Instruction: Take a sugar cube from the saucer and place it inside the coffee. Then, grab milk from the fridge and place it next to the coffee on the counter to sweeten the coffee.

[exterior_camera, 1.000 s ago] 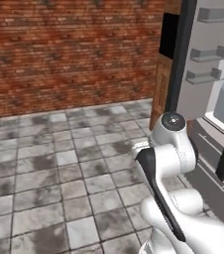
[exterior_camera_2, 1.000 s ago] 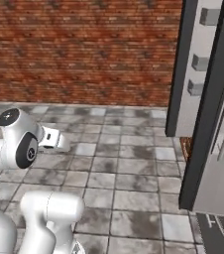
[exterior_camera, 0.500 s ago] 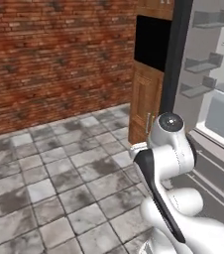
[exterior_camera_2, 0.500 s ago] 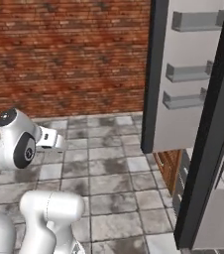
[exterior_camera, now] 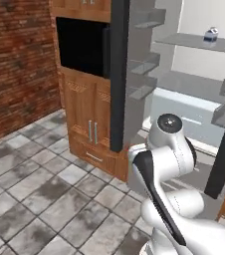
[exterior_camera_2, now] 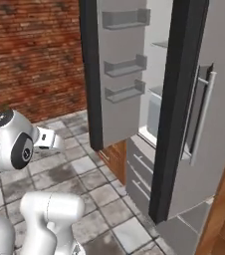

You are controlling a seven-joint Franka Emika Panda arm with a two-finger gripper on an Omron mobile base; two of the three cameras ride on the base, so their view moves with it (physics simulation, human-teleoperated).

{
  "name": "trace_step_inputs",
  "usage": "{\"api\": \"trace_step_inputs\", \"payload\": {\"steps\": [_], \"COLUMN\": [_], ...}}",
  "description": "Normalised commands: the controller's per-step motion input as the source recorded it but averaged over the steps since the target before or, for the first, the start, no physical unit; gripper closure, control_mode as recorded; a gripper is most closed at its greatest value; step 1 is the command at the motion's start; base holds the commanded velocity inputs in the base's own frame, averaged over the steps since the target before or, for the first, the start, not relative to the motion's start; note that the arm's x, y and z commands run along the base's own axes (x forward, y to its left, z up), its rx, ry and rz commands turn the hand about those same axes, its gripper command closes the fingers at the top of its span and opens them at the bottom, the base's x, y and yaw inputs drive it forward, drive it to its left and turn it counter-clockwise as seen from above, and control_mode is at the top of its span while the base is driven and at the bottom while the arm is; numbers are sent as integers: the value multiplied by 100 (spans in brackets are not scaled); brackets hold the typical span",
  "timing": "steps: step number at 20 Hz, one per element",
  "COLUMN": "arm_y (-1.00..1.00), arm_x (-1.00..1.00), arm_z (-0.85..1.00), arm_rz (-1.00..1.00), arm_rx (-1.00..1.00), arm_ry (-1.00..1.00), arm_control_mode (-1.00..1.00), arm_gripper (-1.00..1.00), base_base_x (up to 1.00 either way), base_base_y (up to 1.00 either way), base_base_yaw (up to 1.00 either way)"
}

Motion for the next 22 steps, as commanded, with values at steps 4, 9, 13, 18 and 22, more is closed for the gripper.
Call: {"api": "trace_step_inputs", "payload": {"steps": [4,9,13,18,22], "arm_y": [0,0,0,0,0], "arm_x": [0,0,0,0,0], "arm_z": [0,0,0,0,0], "arm_rz": [0,0,0,0,0], "arm_rx": [0,0,0,0,0], "arm_ry": [0,0,0,0,0], "arm_control_mode": [100,100,100,100,100], "arm_gripper": [-100,-100,-100,-100,-100], "base_base_x": [51,73,65,21,37], "base_base_y": [19,53,58,4,25], "base_base_yaw": [-73,-64,-57,-53,-45]}}
